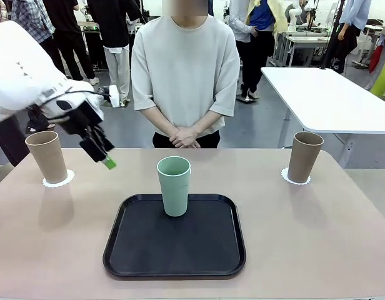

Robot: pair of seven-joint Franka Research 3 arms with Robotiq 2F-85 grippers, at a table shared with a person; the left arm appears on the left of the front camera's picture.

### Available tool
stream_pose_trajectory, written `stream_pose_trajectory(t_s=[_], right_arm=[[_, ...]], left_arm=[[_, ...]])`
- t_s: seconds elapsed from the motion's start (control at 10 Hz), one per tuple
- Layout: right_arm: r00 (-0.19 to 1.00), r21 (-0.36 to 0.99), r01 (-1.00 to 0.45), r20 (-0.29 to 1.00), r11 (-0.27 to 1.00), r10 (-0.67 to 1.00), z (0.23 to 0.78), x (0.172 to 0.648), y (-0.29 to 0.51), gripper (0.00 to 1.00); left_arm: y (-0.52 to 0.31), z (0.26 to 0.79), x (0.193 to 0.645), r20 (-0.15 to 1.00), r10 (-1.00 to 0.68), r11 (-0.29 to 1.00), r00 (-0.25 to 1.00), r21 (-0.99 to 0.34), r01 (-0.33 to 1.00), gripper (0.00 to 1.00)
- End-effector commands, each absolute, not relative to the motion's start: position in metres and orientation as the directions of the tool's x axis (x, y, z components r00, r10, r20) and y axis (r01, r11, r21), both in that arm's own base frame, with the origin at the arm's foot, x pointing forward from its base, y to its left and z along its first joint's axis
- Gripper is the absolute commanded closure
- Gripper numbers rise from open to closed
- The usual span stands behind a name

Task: Place coasters on the table and set cups on them.
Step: Take one Reusable plastic cup from the Flat Tray and place it on a coaster set by the human.

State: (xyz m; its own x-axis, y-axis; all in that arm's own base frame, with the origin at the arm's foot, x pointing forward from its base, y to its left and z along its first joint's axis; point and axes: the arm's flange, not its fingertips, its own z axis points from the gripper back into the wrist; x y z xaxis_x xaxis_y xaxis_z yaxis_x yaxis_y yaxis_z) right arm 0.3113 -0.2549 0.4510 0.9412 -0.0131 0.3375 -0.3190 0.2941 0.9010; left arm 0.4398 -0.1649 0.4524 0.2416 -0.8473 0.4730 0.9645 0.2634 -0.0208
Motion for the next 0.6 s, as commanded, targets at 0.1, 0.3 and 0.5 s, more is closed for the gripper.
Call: stream_pose_trajectory(t_s=[0.1, 0.3, 0.5], right_arm=[[0.940, 0.900, -0.321, 0.340, 0.294, -0.014, 0.451, 0.312, -0.255, 0.00], [0.940, 0.900, -0.321, 0.340, 0.294, -0.014, 0.451, 0.312, -0.255, 0.00], [0.940, 0.900, -0.321, 0.340, 0.294, -0.014, 0.451, 0.312, -0.255, 0.00]], left_arm=[[-0.176, 0.416, 0.457, 0.608, -0.787, 0.048, 0.099, -0.099, 0.994, 0.00], [-0.170, 0.391, 0.458, 0.717, -0.694, -0.046, 0.067, -0.138, 0.989, 0.00], [-0.155, 0.372, 0.460, 0.815, -0.578, -0.130, 0.036, -0.136, 0.982, 0.00]])
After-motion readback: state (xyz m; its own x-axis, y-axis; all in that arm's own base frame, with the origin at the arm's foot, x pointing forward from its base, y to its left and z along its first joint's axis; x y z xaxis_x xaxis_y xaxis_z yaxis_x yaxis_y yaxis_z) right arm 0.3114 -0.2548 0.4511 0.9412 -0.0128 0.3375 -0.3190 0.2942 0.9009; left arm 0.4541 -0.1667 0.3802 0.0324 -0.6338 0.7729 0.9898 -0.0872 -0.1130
